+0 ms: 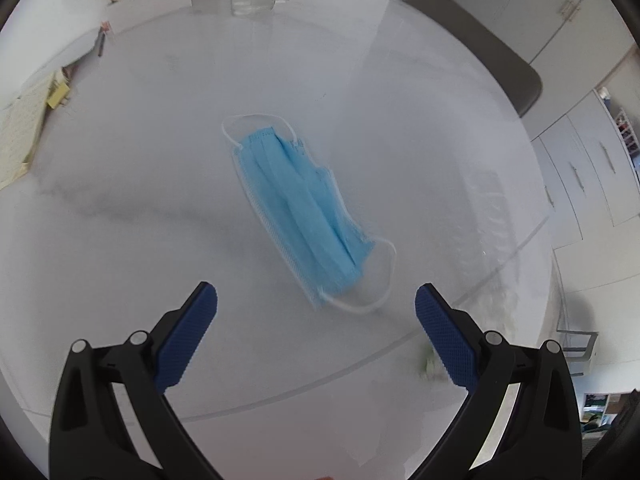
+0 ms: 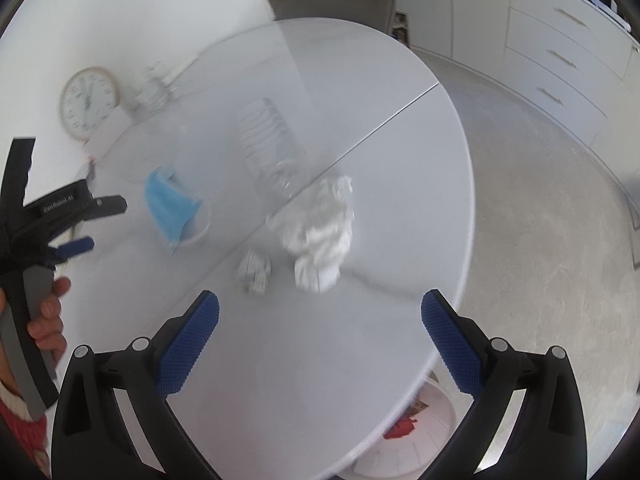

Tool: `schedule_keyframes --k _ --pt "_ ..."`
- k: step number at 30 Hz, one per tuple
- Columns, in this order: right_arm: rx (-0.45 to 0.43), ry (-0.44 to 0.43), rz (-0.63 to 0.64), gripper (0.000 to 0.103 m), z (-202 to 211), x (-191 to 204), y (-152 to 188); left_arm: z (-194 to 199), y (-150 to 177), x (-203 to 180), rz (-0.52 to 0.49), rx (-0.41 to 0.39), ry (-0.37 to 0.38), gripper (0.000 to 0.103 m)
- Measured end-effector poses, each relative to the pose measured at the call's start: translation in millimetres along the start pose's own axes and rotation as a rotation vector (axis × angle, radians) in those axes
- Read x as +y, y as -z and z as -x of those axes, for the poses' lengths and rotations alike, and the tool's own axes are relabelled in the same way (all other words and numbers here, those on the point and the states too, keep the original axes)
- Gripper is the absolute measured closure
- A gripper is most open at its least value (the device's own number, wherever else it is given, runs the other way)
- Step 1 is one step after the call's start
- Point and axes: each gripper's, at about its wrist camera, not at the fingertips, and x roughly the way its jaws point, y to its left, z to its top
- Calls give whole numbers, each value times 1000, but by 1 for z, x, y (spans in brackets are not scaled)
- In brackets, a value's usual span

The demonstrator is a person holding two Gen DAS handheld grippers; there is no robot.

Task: Collect trash
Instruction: 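Grasp the blue face mask with the left gripper while the right gripper grasps the white tissue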

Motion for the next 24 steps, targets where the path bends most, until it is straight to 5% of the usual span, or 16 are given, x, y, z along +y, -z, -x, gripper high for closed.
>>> schedule_keyframes --k 9,16,20,24 --pt "61 84 -42 3 -56 16 -26 -76 -46 15 156 147 -13 11" --pt "64 135 -39 3 -73 22 -30 -90 -52 12 205 192 -52 37" --pt "62 142 -33 4 -78 24 -31 -88 -57 5 194 193 -7 77" --pt "97 129 -21 24 -90 27 -33 -79 -55 0 141 165 36 86"
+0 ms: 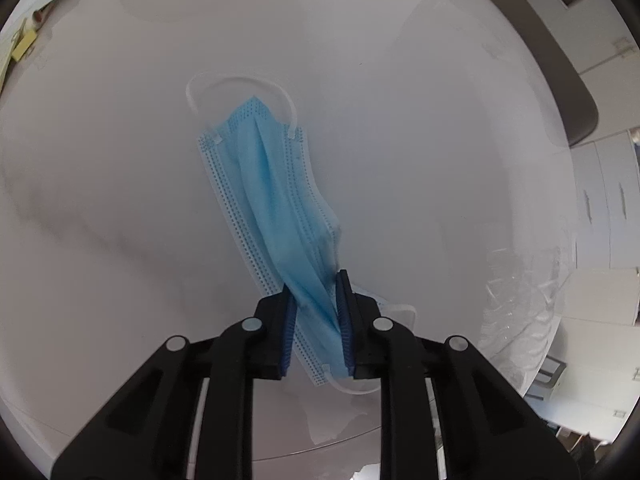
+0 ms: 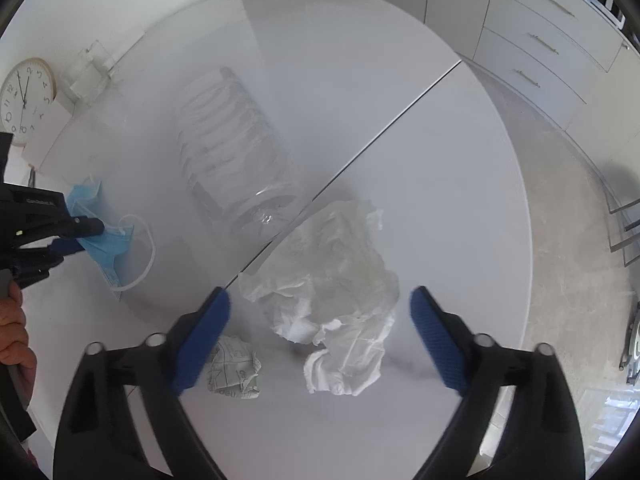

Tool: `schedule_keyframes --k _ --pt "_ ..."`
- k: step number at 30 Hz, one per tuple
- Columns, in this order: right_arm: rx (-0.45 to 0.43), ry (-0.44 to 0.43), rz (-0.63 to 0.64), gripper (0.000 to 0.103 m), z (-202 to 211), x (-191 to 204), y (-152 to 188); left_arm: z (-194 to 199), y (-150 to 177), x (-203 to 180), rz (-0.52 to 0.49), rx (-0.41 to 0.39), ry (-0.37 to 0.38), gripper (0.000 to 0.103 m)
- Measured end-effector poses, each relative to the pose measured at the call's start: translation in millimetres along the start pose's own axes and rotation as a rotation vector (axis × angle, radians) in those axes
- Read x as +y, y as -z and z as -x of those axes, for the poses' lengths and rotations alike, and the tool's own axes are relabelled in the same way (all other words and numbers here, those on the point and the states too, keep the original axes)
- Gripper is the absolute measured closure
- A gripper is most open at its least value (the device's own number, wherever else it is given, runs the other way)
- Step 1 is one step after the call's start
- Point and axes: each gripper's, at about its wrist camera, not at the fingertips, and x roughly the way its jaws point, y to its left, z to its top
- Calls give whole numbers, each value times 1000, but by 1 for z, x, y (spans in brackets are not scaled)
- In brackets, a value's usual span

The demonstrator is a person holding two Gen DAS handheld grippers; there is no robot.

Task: Collect trash
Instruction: 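Grasp the blue face mask with the left gripper while the right gripper grasps the white tissue, then carry the mask and tissue toward the wastebasket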

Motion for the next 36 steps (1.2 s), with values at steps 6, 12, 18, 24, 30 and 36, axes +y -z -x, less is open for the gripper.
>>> schedule_keyframes --k 6,12,18,24,30,36 --pt "27 -58 -6 80 -2 -8 -2 25 17 -2 -121 -67 55 90" --pt "-24 -63 14 88 16 -20 -1 54 33 -5 -212 -144 54 91" --pt "-73 -102 -10 88 44 -39 14 81 51 -18 -293 -199 41 91" --pt "-133 -127 -3 88 95 -59 53 120 112 -35 -453 -206 69 91" --pt "-155 -123 -12 88 146 -95 126 127 207 -68 -610 -151 145 91" --pt "-132 -98 -35 88 177 -131 204 121 287 -105 -761 -87 178 91"
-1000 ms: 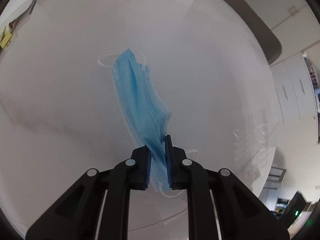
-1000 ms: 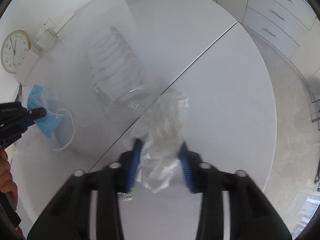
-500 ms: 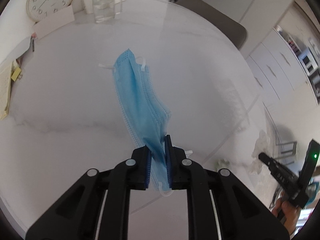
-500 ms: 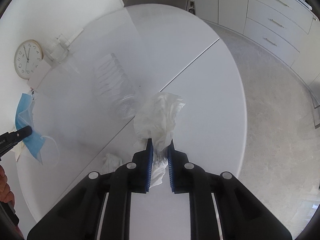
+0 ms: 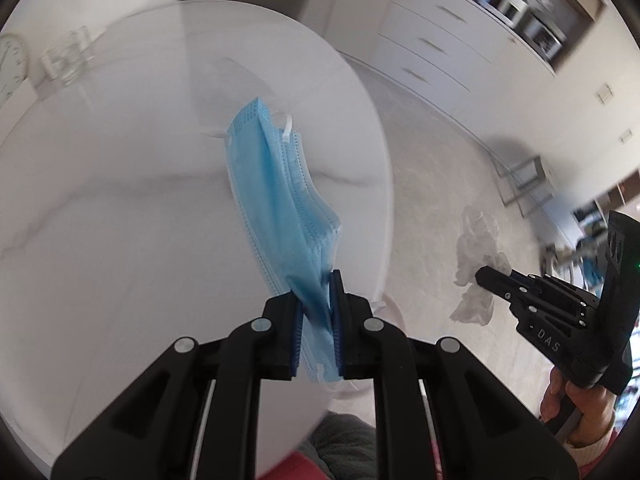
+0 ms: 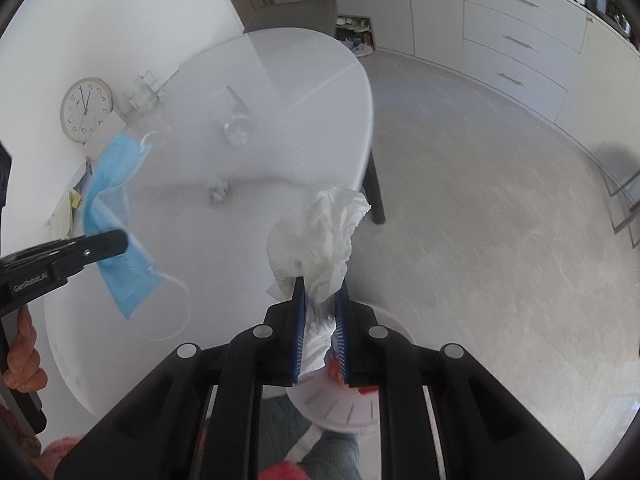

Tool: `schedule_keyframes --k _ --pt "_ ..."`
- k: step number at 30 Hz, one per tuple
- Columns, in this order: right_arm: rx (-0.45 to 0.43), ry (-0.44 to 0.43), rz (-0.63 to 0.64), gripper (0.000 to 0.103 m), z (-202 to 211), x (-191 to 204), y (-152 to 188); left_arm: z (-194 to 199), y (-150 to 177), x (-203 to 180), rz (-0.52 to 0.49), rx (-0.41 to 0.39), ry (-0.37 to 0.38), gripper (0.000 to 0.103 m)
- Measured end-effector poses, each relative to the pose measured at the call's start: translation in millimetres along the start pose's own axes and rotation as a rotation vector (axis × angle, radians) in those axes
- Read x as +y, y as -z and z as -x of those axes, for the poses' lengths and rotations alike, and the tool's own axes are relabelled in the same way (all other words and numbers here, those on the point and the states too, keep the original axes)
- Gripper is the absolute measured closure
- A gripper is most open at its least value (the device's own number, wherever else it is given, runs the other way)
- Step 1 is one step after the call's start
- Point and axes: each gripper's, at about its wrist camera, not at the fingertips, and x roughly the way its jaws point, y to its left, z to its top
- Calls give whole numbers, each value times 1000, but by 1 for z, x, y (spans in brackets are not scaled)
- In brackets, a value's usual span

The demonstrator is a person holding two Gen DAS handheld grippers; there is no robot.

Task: Collect trash
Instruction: 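Carry the mask and tissue toward the wastebasket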

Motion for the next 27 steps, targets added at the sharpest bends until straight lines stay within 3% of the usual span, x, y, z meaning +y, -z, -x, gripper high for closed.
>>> schedule_keyframes --k 7,18,19,21,22,23,25,27 --pt "30 26 -20 86 31 -29 58 -18 38 -72 -131 62 23 91" --pt "19 17 -9 86 45 -42 80 -30 63 -105 -174 81 26 90" --pt "17 15 -8 86 45 -41 78 -29 64 -107 -172 81 26 86" --pt "13 12 -5 86 47 -41 78 -30 68 -110 -173 84 25 61" --pt "11 12 -4 86 47 -42 79 -30 70 -111 -170 75 10 40" --pt "9 12 -1 86 48 -42 79 -25 73 -110 -167 50 -7 28" --pt "9 11 1 86 49 -44 80 -19 76 -111 -167 25 -24 18" --pt "10 7 2 86 49 -43 80 -17 76 -111 -163 19 -29 15"
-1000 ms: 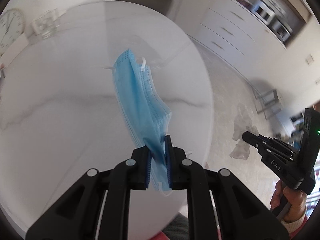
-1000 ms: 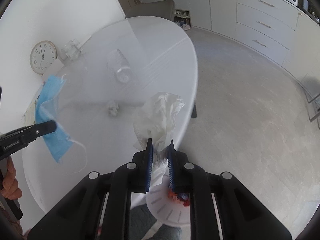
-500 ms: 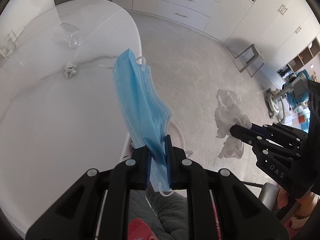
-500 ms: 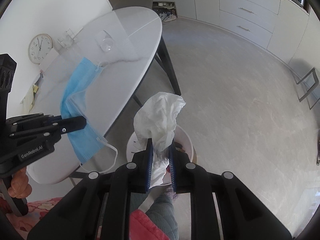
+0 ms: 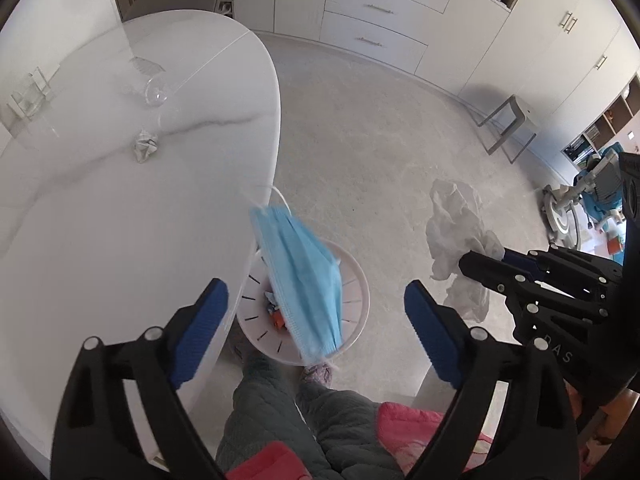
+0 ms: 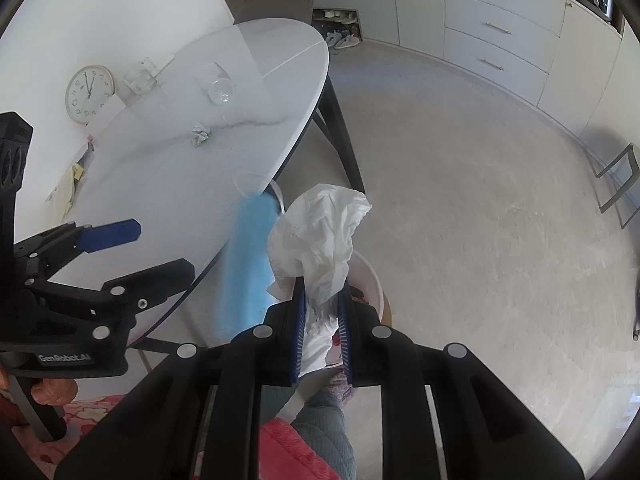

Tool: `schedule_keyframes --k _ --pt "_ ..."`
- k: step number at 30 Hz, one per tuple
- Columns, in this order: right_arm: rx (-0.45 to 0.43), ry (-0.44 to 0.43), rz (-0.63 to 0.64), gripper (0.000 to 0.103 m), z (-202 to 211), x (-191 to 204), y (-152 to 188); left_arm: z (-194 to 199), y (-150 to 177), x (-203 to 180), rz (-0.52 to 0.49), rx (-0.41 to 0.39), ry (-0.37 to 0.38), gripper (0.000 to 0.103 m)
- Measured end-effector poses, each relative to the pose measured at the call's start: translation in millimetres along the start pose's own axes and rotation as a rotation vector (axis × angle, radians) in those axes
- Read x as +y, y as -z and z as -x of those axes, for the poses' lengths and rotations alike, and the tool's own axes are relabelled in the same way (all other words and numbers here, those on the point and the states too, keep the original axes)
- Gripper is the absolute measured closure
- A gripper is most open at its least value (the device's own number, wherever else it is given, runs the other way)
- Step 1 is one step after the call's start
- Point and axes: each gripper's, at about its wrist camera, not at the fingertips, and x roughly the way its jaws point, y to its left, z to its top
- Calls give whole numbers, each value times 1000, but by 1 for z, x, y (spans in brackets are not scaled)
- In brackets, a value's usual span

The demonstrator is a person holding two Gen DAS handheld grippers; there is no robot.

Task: Collect trash
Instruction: 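Carry the mask and tissue toward the wastebasket, then open both grippers over the wastebasket and move back over the table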

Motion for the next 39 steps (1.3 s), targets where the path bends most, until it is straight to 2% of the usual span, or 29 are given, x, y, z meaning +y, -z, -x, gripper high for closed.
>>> schedule_keyframes --k 4,19,25,26,27,29,35,39 --pt "4 -4 12 85 0 3 1 3 -2 7 34 -5 -25 8" --pt "51 -46 78 85 -15 21 -8 7 -1 44 138 6 -83 8" --pt "76 -99 95 84 -29 30 -9 7 -1 57 180 13 -109 8" --pt "80 -112 97 74 -31 32 -9 7 -1 61 190 15 -113 8" --pt "85 -119 96 68 -33 34 -9 7 -1 63 198 17 -118 8" --pt "83 -118 91 38 -35 35 -10 7 0 70 218 22 -124 8" --pt "57 -92 58 10 -33 31 -22 7 0 92 267 31 -137 8" --pt "40 -75 27 4 -29 24 -29 6 -2 104 288 37 -140 8"
